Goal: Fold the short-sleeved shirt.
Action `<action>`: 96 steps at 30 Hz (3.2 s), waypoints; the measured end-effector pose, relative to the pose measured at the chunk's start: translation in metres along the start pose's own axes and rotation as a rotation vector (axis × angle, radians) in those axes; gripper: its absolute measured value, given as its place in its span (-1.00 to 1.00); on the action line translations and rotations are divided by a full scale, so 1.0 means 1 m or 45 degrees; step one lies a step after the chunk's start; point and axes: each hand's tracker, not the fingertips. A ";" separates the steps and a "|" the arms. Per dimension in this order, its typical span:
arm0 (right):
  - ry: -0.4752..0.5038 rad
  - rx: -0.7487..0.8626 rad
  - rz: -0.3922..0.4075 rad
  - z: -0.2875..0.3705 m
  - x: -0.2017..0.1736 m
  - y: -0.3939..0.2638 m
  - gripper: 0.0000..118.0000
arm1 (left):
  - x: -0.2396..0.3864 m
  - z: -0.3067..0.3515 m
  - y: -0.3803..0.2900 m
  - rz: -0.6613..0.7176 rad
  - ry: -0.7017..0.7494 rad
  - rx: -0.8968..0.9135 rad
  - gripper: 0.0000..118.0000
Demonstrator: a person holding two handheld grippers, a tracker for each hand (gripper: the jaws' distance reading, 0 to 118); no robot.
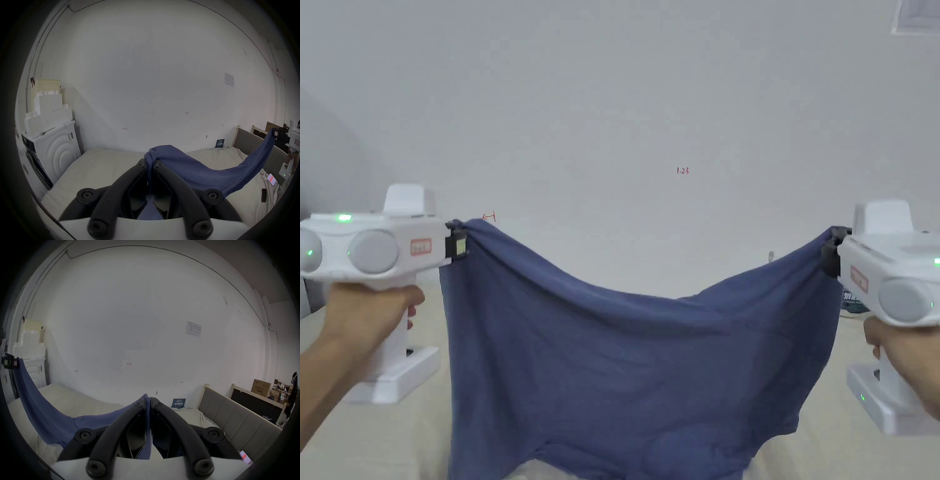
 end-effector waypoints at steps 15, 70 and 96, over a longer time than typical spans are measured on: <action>0.005 -0.063 -0.025 0.171 0.000 -0.147 -0.97 | -0.042 0.130 -0.176 -0.023 0.008 -0.094 -1.00; 0.166 -0.351 -0.149 0.208 -0.110 -0.268 -0.65 | 0.006 0.183 -0.303 -0.037 0.121 -0.217 -0.49; 0.197 -0.391 -0.140 0.154 -0.130 -0.270 -0.99 | -0.013 0.014 -0.277 0.164 0.039 -0.531 -0.79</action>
